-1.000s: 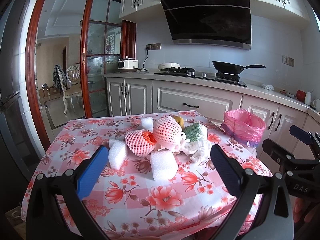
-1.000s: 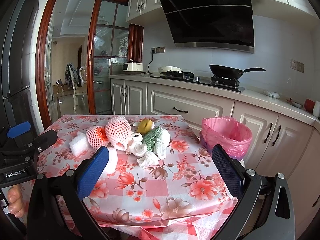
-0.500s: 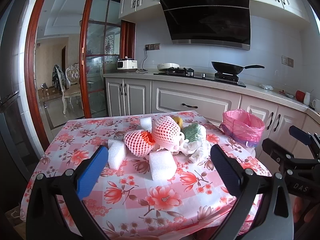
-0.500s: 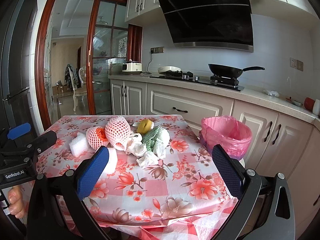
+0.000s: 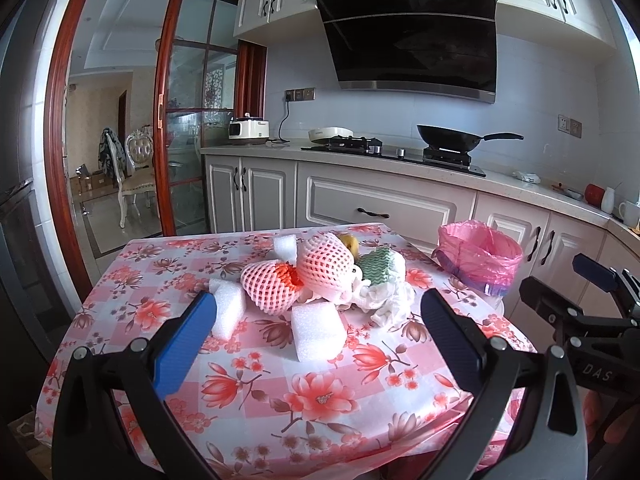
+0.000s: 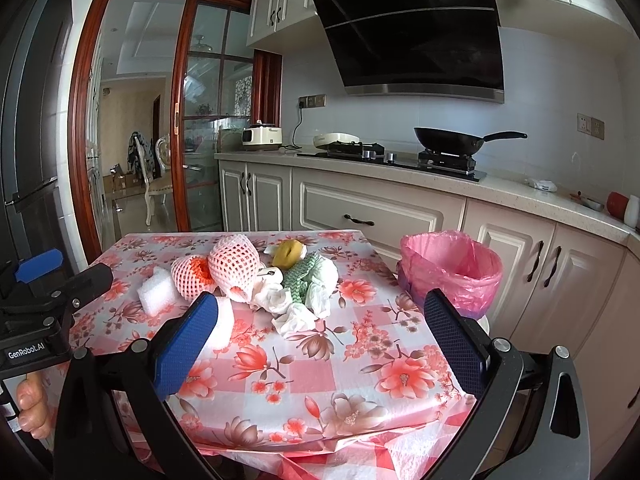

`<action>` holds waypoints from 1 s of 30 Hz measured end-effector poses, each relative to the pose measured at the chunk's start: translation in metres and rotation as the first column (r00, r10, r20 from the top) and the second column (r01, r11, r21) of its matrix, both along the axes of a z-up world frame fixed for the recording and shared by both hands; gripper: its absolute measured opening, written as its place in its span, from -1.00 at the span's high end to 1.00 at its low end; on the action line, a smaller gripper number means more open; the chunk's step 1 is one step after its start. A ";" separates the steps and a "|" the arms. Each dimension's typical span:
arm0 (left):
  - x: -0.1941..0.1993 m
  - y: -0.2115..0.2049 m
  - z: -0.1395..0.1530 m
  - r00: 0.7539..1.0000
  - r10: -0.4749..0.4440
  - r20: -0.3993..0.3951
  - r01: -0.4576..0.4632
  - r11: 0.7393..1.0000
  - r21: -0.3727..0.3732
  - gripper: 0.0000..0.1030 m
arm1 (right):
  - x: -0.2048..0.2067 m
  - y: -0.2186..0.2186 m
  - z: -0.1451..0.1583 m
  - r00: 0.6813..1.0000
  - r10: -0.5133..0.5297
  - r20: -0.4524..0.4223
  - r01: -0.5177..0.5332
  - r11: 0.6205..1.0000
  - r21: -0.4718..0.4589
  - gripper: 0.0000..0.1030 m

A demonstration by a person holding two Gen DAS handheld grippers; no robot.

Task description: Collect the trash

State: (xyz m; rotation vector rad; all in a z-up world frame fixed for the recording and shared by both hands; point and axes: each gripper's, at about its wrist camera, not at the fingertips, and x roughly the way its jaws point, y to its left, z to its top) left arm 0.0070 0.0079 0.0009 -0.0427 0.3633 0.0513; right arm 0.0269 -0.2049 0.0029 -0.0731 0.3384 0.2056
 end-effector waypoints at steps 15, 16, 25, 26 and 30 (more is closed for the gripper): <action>-0.003 0.003 0.001 1.000 0.005 0.009 -0.005 1.000 0.006 -0.92 | -0.001 0.000 -0.001 1.000 -0.002 -0.003 0.002 1.000 0.001 -0.87; -0.003 0.004 0.001 1.000 0.005 0.009 -0.005 1.000 0.004 -0.92 | -0.001 0.000 -0.002 1.000 -0.002 -0.003 0.002 1.000 0.001 -0.87; -0.003 0.004 0.001 1.000 0.006 0.009 -0.006 1.000 0.004 -0.92 | -0.001 0.000 -0.001 1.000 -0.003 -0.002 0.003 1.000 0.002 -0.87; -0.003 0.004 0.002 1.000 0.006 0.009 -0.006 1.000 0.005 -0.92 | 0.000 0.000 -0.001 1.000 -0.003 -0.002 0.003 1.000 0.001 -0.87; -0.003 0.004 0.001 1.000 0.007 0.009 -0.007 1.000 0.003 -0.92 | 0.000 0.000 -0.001 1.000 -0.002 -0.003 0.002 1.000 0.000 -0.87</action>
